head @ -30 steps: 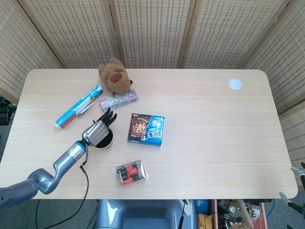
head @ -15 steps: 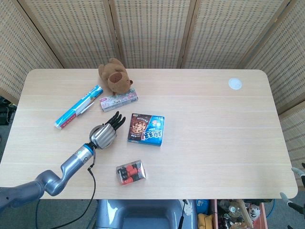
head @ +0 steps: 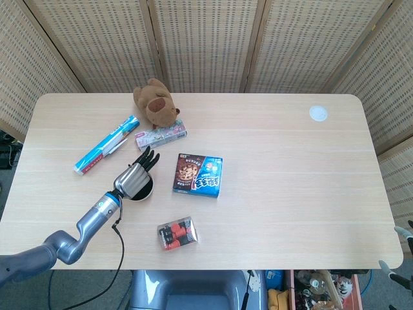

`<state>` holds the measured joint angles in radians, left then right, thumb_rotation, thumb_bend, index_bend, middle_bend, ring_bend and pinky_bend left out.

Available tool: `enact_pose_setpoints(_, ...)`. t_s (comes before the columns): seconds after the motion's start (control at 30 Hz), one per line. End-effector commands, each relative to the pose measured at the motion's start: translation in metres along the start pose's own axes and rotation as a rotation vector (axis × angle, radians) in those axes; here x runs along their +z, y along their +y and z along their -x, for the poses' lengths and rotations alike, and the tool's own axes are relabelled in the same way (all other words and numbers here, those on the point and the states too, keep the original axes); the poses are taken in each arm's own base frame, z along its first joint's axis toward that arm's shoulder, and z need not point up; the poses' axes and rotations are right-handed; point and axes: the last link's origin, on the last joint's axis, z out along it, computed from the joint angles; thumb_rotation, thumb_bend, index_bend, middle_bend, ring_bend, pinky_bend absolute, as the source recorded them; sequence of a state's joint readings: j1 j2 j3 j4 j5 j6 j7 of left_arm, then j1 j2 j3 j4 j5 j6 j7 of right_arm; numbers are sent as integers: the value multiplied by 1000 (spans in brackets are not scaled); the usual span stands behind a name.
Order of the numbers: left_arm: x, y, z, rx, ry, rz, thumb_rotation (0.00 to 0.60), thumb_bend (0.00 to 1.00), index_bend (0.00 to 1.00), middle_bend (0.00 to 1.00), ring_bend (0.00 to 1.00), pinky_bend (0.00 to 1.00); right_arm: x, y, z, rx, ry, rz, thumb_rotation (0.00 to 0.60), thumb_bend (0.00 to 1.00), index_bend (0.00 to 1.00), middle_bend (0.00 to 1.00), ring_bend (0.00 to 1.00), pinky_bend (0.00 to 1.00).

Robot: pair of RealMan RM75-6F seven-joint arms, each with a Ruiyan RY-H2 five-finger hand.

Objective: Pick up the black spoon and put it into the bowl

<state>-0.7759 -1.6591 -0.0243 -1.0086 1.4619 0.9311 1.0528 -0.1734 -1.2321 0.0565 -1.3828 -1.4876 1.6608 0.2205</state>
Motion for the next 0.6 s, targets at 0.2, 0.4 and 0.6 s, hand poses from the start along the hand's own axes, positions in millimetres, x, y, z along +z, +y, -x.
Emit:
enact_pose_setpoints(0.2,-3,-3,6,-12,-53,-25,600,457,174,0,0,0,1,-2,0,-1,0,-5,600,261,274,194,50,196)
enact_pose_setpoints(0.4,-4,-9,5,-12,-65,-42,600,456,56,0,0,0,1,-3,-1,-2,5,-5,600,262,274,194,49,196)
enact_pose_setpoints(0.6,-14,-25,8,-164,-107,-135,600,457,0,0,0,0,2,-4,-2,-3,9,-12,600,261,275,194,50,195)
